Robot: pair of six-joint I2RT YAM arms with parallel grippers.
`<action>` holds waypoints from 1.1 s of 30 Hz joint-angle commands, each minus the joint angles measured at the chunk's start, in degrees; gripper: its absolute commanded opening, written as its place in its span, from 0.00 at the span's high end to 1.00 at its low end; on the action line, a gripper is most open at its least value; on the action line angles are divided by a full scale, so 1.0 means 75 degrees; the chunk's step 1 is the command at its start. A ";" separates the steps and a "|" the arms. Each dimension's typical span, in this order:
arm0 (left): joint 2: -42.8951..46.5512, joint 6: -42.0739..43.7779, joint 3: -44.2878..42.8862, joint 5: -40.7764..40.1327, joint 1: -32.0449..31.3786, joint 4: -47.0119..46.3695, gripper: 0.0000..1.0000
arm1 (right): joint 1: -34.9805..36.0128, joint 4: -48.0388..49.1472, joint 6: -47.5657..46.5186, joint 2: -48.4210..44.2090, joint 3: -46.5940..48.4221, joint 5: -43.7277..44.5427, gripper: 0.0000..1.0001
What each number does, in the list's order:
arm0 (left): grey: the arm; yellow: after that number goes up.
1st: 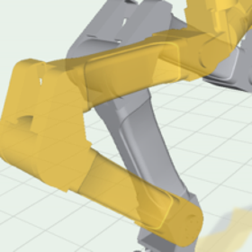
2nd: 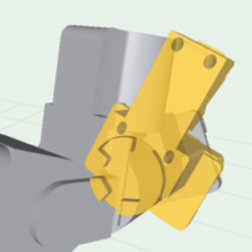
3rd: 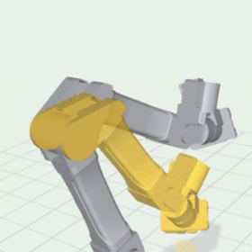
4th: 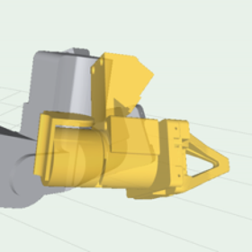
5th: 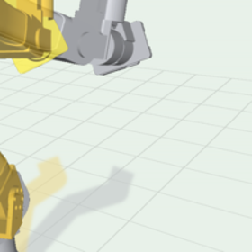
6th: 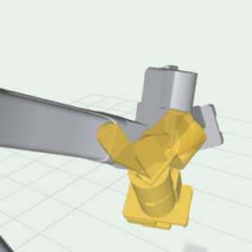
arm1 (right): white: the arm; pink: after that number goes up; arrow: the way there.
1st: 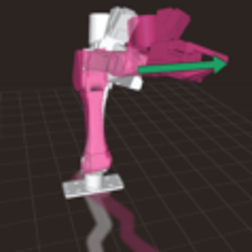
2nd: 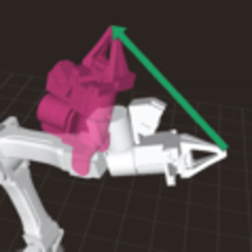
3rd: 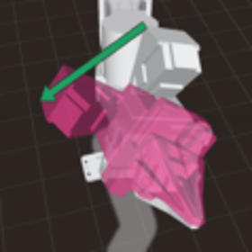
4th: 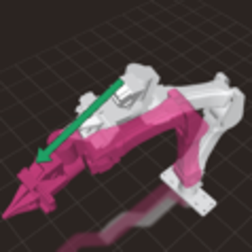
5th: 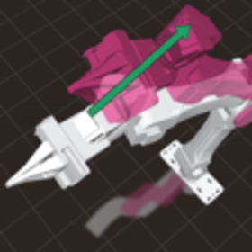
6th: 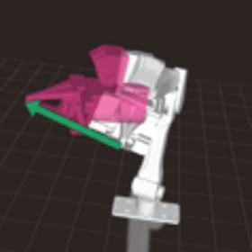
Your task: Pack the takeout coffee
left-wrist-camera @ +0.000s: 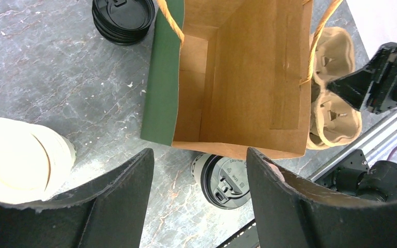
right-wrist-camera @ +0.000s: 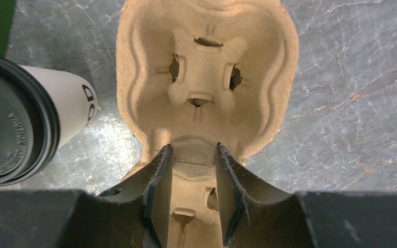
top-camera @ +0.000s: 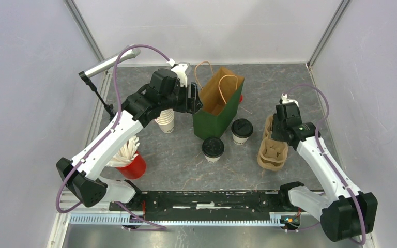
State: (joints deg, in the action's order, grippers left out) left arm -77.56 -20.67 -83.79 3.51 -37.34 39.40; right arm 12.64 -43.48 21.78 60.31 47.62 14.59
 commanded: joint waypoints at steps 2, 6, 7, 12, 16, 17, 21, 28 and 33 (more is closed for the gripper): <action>0.0191 -0.0174 -0.0181 -0.0301 0.0066 0.0079 0.27 | -0.0011 -0.0255 -0.0003 -0.0234 0.0554 0.0011 0.67; 0.0220 -0.0250 -0.0234 -0.0321 0.0149 0.0112 0.27 | -0.0016 -0.0606 0.0016 -0.0338 0.1122 -0.0016 0.67; 0.0235 -0.0266 -0.0251 -0.0336 0.0160 0.0114 0.27 | -0.0016 -0.0672 0.0042 -0.0363 0.1381 -0.0098 0.67; 0.0217 -0.0377 -0.0233 -0.0362 0.0327 0.0035 0.27 | -0.0016 -0.0663 0.0268 -0.0568 0.2605 -0.1043 0.67; 0.0141 -0.0432 -0.0267 -0.0319 0.0504 -0.0196 0.27 | -0.0002 -0.0623 0.0583 -0.0460 0.3641 -0.1916 0.68; 0.0134 -0.0443 -0.0275 -0.0338 0.0561 -0.0281 0.27 | 0.0012 -0.0475 0.0746 -0.0469 0.3830 -0.2422 0.68; -0.0013 -0.0557 -0.0329 -0.0272 0.0773 -0.0525 0.28 | 0.0118 0.0502 0.1690 -0.0461 0.4287 -0.3591 0.69; -0.0163 -0.0478 -0.0181 0.0285 0.0910 -0.1281 0.32 | 0.1623 0.1984 0.2963 0.0000 0.4752 -0.3326 0.72; -0.0159 -0.1170 -0.0198 0.0334 0.1125 -0.1306 0.39 | 0.3019 0.2920 0.3491 0.0801 0.5082 -0.3083 0.71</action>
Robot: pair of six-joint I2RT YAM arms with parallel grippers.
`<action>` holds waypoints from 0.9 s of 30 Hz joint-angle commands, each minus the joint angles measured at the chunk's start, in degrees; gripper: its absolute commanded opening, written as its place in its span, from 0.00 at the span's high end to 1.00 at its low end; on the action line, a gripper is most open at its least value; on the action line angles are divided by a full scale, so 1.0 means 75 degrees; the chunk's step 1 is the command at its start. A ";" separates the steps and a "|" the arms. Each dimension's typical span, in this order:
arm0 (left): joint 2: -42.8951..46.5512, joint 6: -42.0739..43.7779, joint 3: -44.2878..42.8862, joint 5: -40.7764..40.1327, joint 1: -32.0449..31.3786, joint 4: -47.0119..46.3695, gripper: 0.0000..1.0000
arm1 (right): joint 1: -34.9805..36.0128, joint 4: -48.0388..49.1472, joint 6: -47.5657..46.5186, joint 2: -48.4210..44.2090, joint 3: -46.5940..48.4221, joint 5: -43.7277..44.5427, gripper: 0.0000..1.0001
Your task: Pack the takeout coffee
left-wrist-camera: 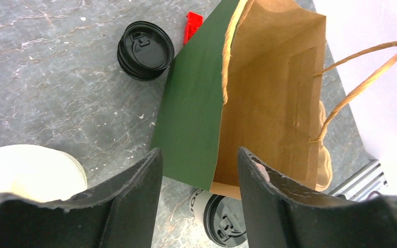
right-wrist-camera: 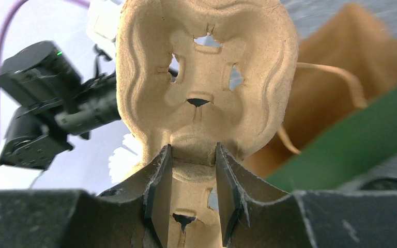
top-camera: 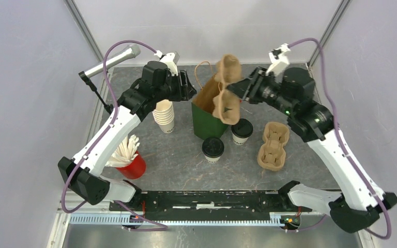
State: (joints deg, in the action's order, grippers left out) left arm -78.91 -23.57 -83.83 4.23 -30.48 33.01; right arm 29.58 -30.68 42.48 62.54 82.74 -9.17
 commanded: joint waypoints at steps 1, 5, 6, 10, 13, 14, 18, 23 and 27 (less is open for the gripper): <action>0.0029 -0.1072 -0.0164 0.0278 0.0316 -0.0403 0.42 | 0.0898 0.1405 0.0832 0.0608 0.0439 0.0164 0.70; 0.0261 -0.1541 0.0203 0.0598 0.0524 -0.0573 0.42 | 0.1122 0.2189 0.1154 0.1173 0.0566 0.0258 0.70; 0.0319 -0.1577 0.0301 0.0629 0.0536 -0.0617 0.42 | 0.1149 0.2406 0.1245 0.1328 0.0570 0.0282 0.70; 0.0480 -0.1697 0.0613 0.0910 0.0583 -0.0862 0.40 | 0.1181 0.2801 0.1500 0.1791 0.0497 0.0529 0.70; 0.0536 -0.1674 0.0759 0.1112 0.0586 -0.1030 0.38 | 0.1188 0.2966 0.1639 0.1924 0.0308 0.0898 0.70; 0.0535 -0.1614 0.0771 0.1185 0.0592 -0.1076 0.37 | 0.1188 0.3003 0.1628 0.1984 0.0289 0.0976 0.69; 0.0501 -0.1687 0.0704 0.1265 0.0704 -0.1211 0.32 | 0.1188 0.2578 0.1391 0.2151 0.0565 0.1348 0.69; 0.0333 -0.2049 0.0563 0.1830 0.0933 -0.1737 0.28 | 0.1177 0.1992 0.1245 0.2010 0.0484 0.1716 0.69; 0.0231 -0.2160 0.0461 0.2150 0.0971 -0.2139 0.23 | 0.1168 0.1864 0.1068 0.1889 0.0490 0.1827 0.69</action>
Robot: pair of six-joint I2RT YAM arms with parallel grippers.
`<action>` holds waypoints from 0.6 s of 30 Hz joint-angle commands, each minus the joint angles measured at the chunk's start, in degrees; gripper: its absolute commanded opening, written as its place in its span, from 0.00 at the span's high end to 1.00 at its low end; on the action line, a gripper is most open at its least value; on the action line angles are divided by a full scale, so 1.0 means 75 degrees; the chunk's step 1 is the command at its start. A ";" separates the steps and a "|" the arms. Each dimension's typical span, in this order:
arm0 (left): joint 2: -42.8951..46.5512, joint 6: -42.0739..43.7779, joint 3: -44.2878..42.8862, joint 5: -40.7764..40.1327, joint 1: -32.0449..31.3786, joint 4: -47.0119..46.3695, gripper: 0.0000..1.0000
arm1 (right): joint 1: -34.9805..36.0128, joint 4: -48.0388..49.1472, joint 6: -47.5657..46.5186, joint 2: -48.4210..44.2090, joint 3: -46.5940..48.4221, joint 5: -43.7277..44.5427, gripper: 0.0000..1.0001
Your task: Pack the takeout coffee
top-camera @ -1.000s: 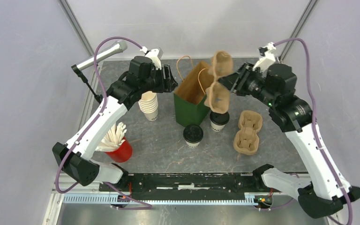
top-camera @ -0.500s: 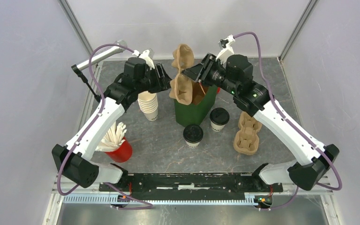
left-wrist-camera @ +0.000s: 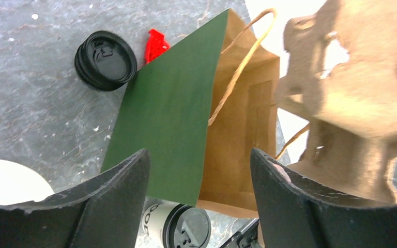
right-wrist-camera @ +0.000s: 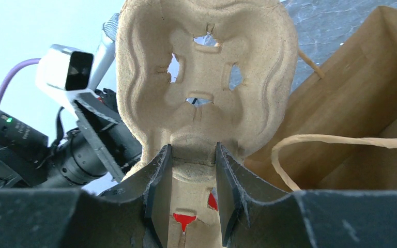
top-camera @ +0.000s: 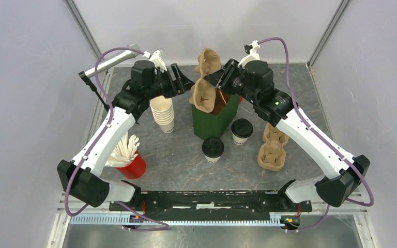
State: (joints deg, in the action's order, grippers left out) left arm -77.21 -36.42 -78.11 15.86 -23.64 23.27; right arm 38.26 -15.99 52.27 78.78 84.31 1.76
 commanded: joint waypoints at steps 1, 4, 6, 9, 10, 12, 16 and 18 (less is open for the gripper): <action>-0.0019 -0.0455 -0.0303 0.0696 0.0058 -0.1007 0.21 | 0.0008 -0.0181 -0.0296 -0.0277 0.0332 0.0398 0.69; -0.0102 -0.0480 -0.0289 0.0878 0.0058 -0.1440 0.19 | -0.0008 -0.0314 -0.0360 -0.0293 0.0351 0.0398 0.69; -0.0162 -0.0466 -0.0297 0.0941 0.0058 -0.1649 0.18 | -0.0015 -0.0383 -0.0382 -0.0332 0.0325 0.0419 0.69; -0.0288 -0.0360 -0.0332 0.0856 0.0060 -0.1734 0.17 | -0.0029 -0.0429 -0.0461 -0.0412 0.0340 0.0485 0.69; -0.0365 -0.0330 -0.0366 0.0820 0.0064 -0.1722 0.17 | -0.0039 -0.0495 -0.0497 -0.0422 0.0386 0.0526 0.69; -0.0518 -0.0314 -0.0444 0.0792 0.0058 -0.1707 0.17 | -0.0045 -0.0624 -0.0596 -0.0434 0.0484 0.0562 0.69; -0.0835 -0.0295 -0.0614 0.0841 0.0061 -0.1884 0.17 | -0.0044 -0.0851 -0.0641 -0.0489 0.0461 0.0575 0.69; -0.0959 -0.0299 -0.0680 0.0897 0.0059 -0.2059 0.18 | -0.0051 -0.0878 -0.0618 -0.0574 0.0349 0.0662 0.69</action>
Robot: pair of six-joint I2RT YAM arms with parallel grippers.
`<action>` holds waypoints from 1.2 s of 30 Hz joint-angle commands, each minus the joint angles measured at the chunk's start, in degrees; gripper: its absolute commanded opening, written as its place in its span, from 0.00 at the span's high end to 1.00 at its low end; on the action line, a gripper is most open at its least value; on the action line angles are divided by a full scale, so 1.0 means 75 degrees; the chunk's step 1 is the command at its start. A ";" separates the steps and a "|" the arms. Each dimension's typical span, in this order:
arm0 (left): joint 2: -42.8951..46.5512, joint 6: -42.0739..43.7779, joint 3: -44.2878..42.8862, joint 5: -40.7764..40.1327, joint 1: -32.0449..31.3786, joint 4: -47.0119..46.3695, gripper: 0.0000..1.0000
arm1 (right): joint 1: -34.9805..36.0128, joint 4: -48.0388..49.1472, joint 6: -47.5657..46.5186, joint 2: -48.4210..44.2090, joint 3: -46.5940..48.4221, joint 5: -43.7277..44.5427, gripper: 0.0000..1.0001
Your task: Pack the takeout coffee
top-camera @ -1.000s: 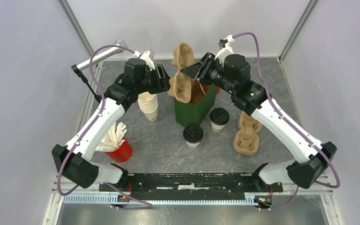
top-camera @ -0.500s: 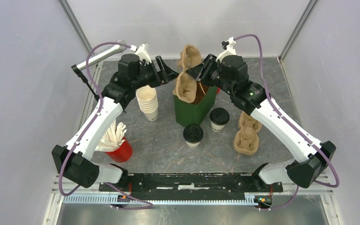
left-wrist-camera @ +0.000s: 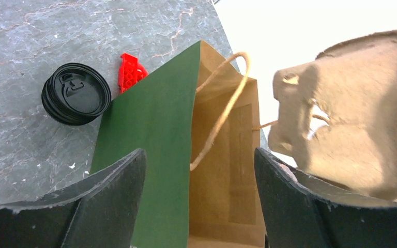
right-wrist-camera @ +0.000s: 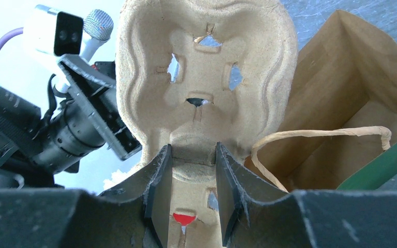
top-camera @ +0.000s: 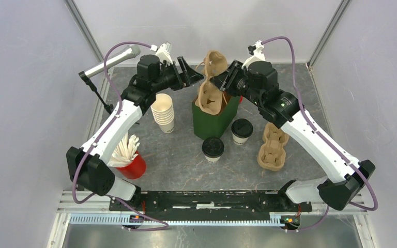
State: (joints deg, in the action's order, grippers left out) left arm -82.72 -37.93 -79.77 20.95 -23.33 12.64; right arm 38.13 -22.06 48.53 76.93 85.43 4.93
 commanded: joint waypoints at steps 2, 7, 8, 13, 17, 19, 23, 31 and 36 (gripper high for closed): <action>-0.0337 -0.0129 -0.0537 0.0241 0.0027 -0.0713 0.23 | -0.0044 -0.0019 -0.0137 -0.0451 0.0072 0.0323 0.69; -0.0471 -0.0313 -0.0492 0.0385 0.0032 -0.0943 0.54 | -0.0092 -0.0666 -0.0219 -0.0418 0.0356 0.0560 0.69; -0.0486 -0.0363 -0.0485 0.0421 0.0046 -0.0969 0.61 | -0.0103 -0.0886 -0.0242 -0.0418 0.0436 0.0636 0.69; -0.0457 -0.0655 -0.0411 0.0679 0.0053 -0.1045 0.80 | -0.0127 -0.1262 -0.0158 -0.0735 0.0235 0.1110 0.69; -0.0211 -0.1158 -0.0043 0.0943 0.0052 -0.1514 0.89 | -0.0159 -0.1478 -0.0006 -0.0581 0.0278 0.1230 0.69; -0.0132 -0.1334 0.0122 0.1007 0.0052 -0.1659 0.93 | -0.0164 -0.1687 0.0112 -0.0462 0.0326 0.1294 0.70; -0.0116 -0.1506 0.0210 0.1159 0.0052 -0.1662 0.98 | -0.0182 -0.1754 0.0279 -0.0459 0.0172 0.1561 0.70; 0.0103 -0.1954 0.0594 0.1283 0.0041 -0.2178 0.98 | -0.0414 -0.1648 0.0808 0.0172 0.0605 0.1554 0.70; 0.0165 -0.2114 0.0795 0.1376 0.0041 -0.2390 0.98 | -0.0420 -0.1791 0.0620 0.0508 0.0850 0.1629 0.71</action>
State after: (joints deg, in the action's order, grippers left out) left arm -83.92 -50.78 -74.56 29.32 -23.22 -0.86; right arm 35.11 -34.89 52.95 79.42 87.96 15.40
